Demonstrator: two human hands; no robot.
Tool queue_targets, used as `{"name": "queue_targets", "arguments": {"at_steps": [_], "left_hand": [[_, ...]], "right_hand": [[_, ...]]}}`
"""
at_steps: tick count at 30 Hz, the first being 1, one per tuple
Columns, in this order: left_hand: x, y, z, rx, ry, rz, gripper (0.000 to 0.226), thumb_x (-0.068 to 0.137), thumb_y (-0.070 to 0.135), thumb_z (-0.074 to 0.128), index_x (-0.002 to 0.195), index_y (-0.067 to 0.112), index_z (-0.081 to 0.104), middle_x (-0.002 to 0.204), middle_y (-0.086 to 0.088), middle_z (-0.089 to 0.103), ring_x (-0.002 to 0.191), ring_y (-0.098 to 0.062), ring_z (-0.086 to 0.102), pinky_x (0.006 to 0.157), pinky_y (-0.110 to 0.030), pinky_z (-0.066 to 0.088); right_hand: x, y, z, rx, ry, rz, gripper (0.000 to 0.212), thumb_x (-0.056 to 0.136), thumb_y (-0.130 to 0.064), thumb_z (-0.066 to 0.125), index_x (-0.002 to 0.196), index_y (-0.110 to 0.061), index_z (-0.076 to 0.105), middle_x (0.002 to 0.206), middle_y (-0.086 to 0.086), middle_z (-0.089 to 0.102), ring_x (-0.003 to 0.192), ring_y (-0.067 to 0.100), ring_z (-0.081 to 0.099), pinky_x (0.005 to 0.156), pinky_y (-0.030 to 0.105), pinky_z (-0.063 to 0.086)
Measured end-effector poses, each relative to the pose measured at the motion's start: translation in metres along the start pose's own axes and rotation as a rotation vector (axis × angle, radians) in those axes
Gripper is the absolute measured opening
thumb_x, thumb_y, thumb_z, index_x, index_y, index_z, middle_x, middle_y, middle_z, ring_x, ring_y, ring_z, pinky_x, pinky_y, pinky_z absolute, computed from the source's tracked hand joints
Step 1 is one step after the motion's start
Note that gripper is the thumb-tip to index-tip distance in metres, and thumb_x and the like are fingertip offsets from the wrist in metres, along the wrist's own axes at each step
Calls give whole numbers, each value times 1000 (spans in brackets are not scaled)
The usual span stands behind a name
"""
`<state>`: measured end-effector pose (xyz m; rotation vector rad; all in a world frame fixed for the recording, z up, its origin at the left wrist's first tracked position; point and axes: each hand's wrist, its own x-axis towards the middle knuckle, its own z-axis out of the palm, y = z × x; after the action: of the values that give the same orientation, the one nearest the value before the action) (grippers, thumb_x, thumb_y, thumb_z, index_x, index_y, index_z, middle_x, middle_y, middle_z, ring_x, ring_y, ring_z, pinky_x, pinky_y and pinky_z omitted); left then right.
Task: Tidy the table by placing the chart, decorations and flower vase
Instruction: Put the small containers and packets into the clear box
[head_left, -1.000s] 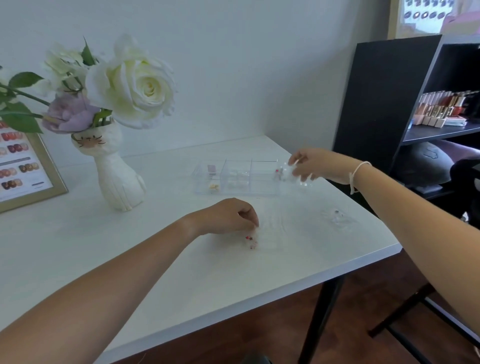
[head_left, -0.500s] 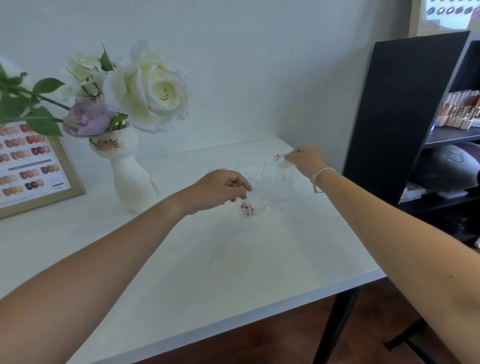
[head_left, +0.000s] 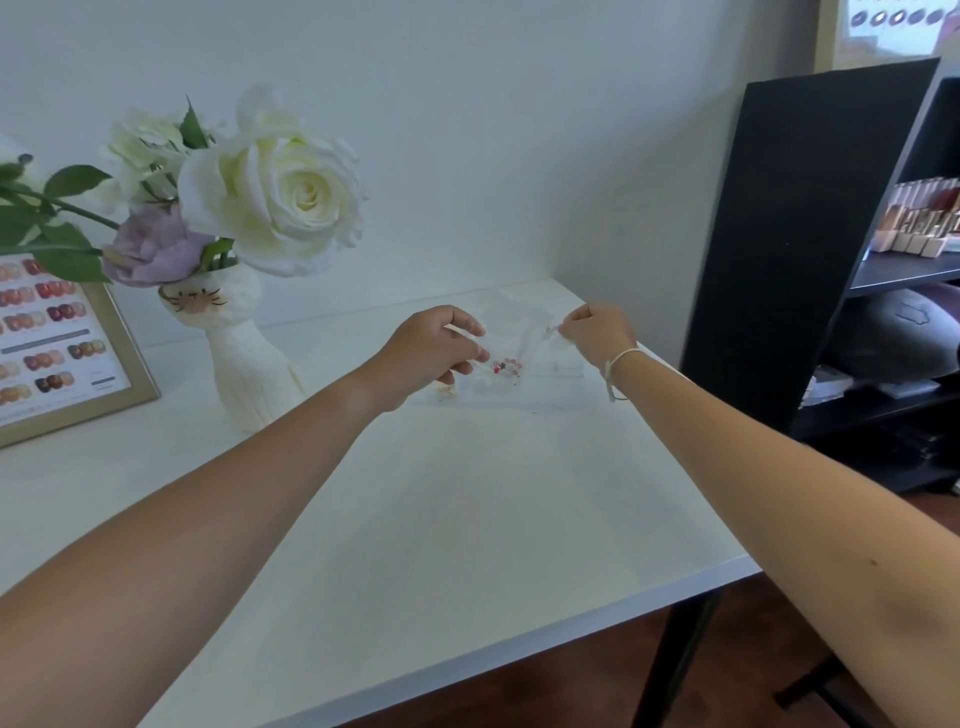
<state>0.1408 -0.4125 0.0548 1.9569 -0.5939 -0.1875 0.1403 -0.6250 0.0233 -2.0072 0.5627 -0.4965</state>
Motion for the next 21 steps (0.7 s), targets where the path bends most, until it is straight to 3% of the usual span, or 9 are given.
{"name": "queue_targets", "arguments": {"at_steps": [6, 9, 12, 14, 16, 18, 21], "left_hand": [[5, -3, -4, -170, 15, -101, 7, 85, 7, 58, 83, 14, 56, 84, -10, 69, 60, -14, 61, 54, -20, 52], [6, -3, -5, -205, 32, -126, 8, 88, 14, 55, 80, 12, 56, 84, -10, 68, 63, -16, 63, 56, -21, 53], [7, -2, -5, -203, 52, -141, 10, 88, 15, 56, 78, 12, 56, 84, -8, 68, 63, -17, 63, 56, -22, 54], [9, -2, -5, -190, 68, -147, 9, 88, 17, 57, 80, 13, 58, 86, -5, 69, 63, -17, 62, 59, -24, 52], [12, -2, -3, -160, 86, -146, 8, 88, 21, 58, 81, 16, 60, 86, 0, 67, 66, -15, 59, 58, -23, 49], [14, 0, 0, -130, 108, -144, 8, 87, 24, 58, 81, 20, 61, 84, 4, 63, 68, -13, 55, 57, -21, 45], [18, 4, 7, -112, 127, -137, 9, 88, 24, 57, 80, 21, 60, 81, 6, 62, 66, -11, 51, 55, -20, 40]], "right_hand": [[3, -3, 2, 18, -3, 39, 12, 77, -8, 49, 73, -18, 49, 64, -6, 47, 76, 20, 47, 77, 32, 37], [7, 0, 1, -59, -47, 13, 20, 79, -11, 52, 64, -22, 43, 76, 0, 52, 84, 22, 47, 90, 38, 41], [7, 4, 2, -188, -47, -17, 9, 80, -15, 54, 84, -22, 51, 88, -1, 53, 88, 21, 47, 98, 38, 34], [3, 4, 3, -266, -14, -78, 30, 80, -16, 53, 109, -22, 52, 84, -4, 57, 93, 21, 51, 97, 37, 28], [-1, 5, 1, -356, 21, -163, 43, 80, -15, 51, 122, -22, 49, 99, -1, 65, 109, 23, 52, 97, 37, 27], [-4, 6, -7, -379, 58, -197, 47, 80, -15, 50, 126, -22, 48, 119, 1, 62, 119, 24, 47, 97, 36, 26], [-9, 10, -29, -383, 78, -202, 42, 82, -18, 51, 123, -22, 51, 122, -1, 60, 117, 24, 49, 96, 36, 29]]}}
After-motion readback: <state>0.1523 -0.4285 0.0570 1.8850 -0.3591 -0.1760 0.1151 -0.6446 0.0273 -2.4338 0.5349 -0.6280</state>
